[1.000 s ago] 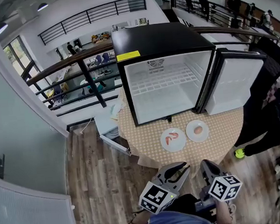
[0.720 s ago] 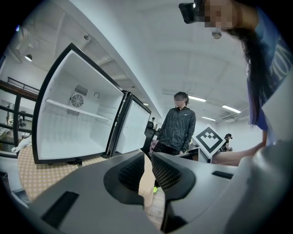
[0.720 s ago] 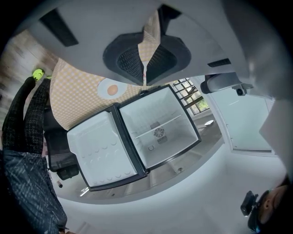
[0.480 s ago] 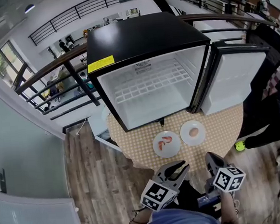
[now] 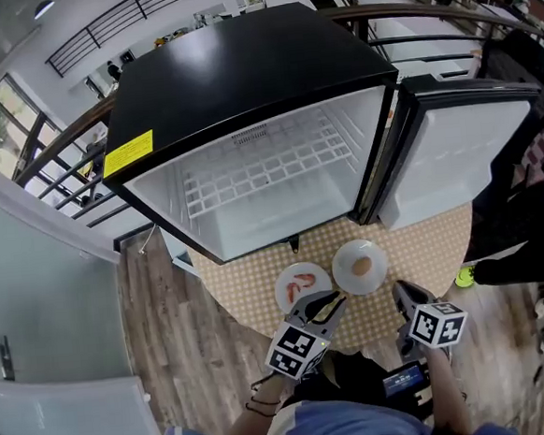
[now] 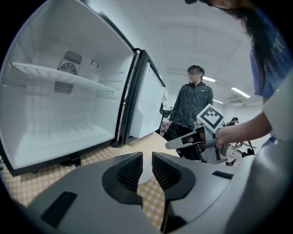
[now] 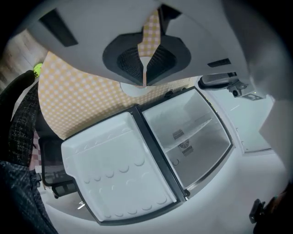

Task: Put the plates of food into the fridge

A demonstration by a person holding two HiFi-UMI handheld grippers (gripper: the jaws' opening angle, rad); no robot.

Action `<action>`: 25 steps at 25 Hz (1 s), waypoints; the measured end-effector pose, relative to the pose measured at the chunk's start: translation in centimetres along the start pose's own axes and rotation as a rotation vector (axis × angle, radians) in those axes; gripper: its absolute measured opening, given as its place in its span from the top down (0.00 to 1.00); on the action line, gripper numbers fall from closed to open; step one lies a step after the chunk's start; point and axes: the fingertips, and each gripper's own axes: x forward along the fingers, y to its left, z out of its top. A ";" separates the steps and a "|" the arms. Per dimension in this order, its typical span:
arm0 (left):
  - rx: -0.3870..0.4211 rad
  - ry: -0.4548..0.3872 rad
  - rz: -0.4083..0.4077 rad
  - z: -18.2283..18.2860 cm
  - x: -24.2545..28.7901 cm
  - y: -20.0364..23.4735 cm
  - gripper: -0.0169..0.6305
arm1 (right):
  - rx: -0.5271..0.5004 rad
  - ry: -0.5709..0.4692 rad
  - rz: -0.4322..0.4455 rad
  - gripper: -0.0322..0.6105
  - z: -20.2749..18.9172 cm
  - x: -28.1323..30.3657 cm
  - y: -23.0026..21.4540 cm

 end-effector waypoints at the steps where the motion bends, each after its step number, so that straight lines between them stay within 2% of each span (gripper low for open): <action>1: -0.017 0.012 -0.001 -0.3 0.9 0.7 0.89 | -0.002 0.018 -0.001 0.92 -0.2 0.7 -0.8; 5: -0.038 0.088 -0.012 -2.2 4.1 2.8 0.89 | 0.031 0.075 0.018 0.92 -0.9 3.3 -3.3; 10: -0.079 0.189 0.019 -4.4 7.1 5.2 0.88 | 0.084 0.143 0.042 0.90 -1.9 5.7 -5.3; 12: -0.091 0.246 0.035 -5.2 8.0 6.3 0.84 | 0.103 0.156 0.063 0.81 -1.8 6.5 -5.5; 15: -0.138 0.307 0.071 -6.0 8.8 8.0 0.74 | 0.136 0.174 0.090 0.79 -2.0 7.5 -5.7; 19: -0.191 0.359 0.115 -6.5 9.9 10.2 0.72 | 0.145 0.202 0.088 0.78 -2.3 8.4 -6.4; 25: -0.193 0.455 0.107 -7.3 11.2 11.1 0.72 | 0.175 0.216 0.086 0.78 -2.0 8.8 -6.6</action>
